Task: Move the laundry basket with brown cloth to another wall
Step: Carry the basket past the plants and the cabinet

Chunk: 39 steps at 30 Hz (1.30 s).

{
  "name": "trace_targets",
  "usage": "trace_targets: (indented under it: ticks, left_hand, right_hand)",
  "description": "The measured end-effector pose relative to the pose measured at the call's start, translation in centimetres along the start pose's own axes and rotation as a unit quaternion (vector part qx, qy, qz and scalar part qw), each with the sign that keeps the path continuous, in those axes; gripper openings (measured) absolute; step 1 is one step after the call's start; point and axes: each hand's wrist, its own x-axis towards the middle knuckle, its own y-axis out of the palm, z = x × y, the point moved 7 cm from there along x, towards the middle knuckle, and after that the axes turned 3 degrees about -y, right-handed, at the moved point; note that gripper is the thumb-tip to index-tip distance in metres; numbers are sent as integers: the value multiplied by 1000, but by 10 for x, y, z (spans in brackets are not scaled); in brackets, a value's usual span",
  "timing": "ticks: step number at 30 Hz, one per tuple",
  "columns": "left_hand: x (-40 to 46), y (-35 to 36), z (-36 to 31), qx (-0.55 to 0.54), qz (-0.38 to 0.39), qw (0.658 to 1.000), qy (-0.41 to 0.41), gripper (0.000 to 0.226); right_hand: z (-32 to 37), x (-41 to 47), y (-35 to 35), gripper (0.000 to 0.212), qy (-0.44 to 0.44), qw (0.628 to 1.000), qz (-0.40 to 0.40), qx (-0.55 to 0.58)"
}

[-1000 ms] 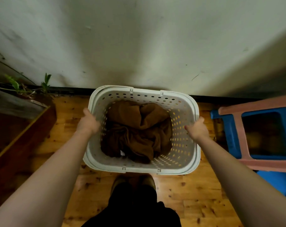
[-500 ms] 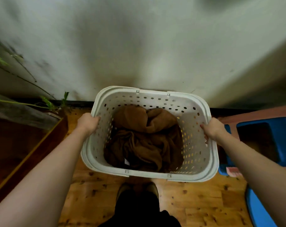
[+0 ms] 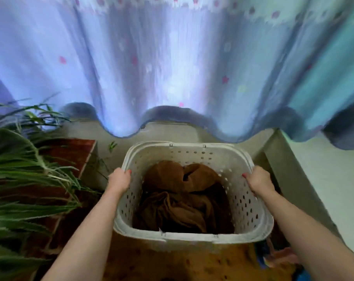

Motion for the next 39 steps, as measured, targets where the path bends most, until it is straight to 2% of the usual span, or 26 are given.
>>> trace_targets:
  ticks: [6,15,21,24,28,31,39]
  left_hand:
    - [-90,-50,15,-26,-34,999,-15,44]
    - [-243,-85,91,9,-109,992,-64,47]
    - [-338,-99,187,-23,-138,982,-130,42]
    - [-377,-106,229,-32,-148,975,-160,41]
    - [-437,-114,296,-52,-154,967,-196,38]
    - [-485,-125,353,-62,-162,960,-219,39]
    - [-631,-151,520,-108,-200,929,-293,38]
  right_hand:
    - [20,-43,-40,29,-56,998,-5,-21]
    - [27,-134,-67,35,-179,982,18,-58]
    - [49,-223,-59,33,-265,958,56,-95]
    - [50,-265,-44,32,-281,948,80,-126]
    - [44,-331,-15,24,-300,937,105,-146]
    - [42,-383,14,32,-322,930,111,-136]
    - [32,-552,94,24,-369,907,158,-123]
